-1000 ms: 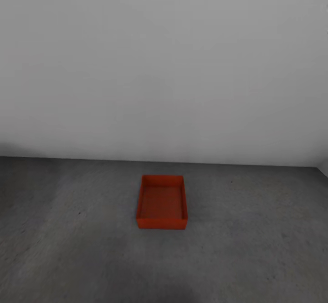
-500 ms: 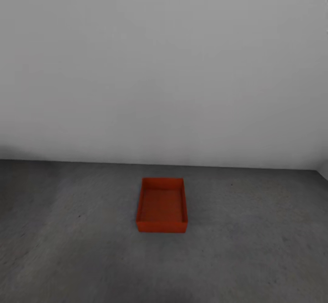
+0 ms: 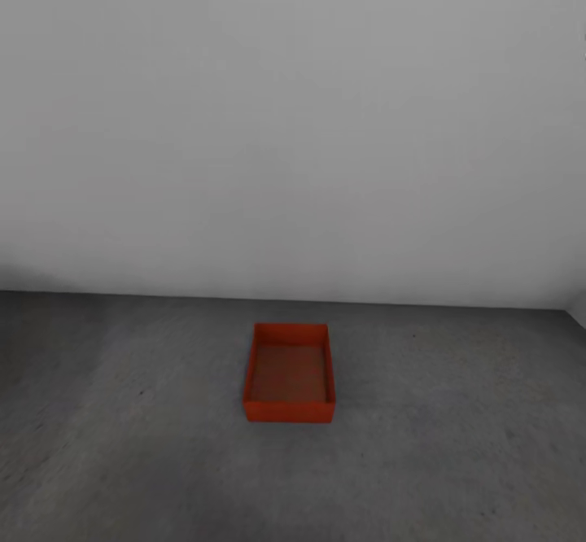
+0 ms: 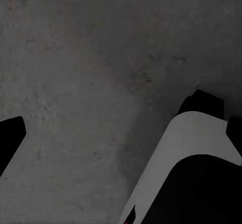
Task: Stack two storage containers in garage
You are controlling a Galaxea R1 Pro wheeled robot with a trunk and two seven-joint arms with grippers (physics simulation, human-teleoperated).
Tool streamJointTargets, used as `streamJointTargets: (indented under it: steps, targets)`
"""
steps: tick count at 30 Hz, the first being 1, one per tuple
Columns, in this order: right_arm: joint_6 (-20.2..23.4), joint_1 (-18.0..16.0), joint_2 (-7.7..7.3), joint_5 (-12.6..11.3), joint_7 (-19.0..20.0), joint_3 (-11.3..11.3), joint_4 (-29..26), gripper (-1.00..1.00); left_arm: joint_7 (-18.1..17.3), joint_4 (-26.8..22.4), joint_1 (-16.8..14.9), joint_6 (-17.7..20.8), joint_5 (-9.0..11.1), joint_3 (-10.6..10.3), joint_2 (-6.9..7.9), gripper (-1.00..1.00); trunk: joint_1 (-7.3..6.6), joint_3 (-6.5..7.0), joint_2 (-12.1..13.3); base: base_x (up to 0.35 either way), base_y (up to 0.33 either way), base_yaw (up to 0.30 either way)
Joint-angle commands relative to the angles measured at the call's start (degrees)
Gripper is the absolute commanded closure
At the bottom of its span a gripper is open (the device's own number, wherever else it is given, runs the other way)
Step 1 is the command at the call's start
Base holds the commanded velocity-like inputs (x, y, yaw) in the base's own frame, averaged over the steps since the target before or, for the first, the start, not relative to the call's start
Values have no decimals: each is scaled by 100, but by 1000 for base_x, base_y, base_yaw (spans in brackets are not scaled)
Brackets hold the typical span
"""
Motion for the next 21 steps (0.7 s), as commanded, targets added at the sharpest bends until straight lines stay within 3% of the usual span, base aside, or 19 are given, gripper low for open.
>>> streamJointTargets:
  steps: [1, 21]
  targets:
    - [-34, -7, -1, -37, 23, 31, 19, -100, 10, 2, -2, -18, 46, -27, 1, -100, 0, 5, -2, 0, 0, 0]
    - [-27, -8, -9, -39, 66, 32, 18, -100, 10, 2, -2, -18, 46, -27, 4, -100, 0, 189, -2, 0, 0, 0]
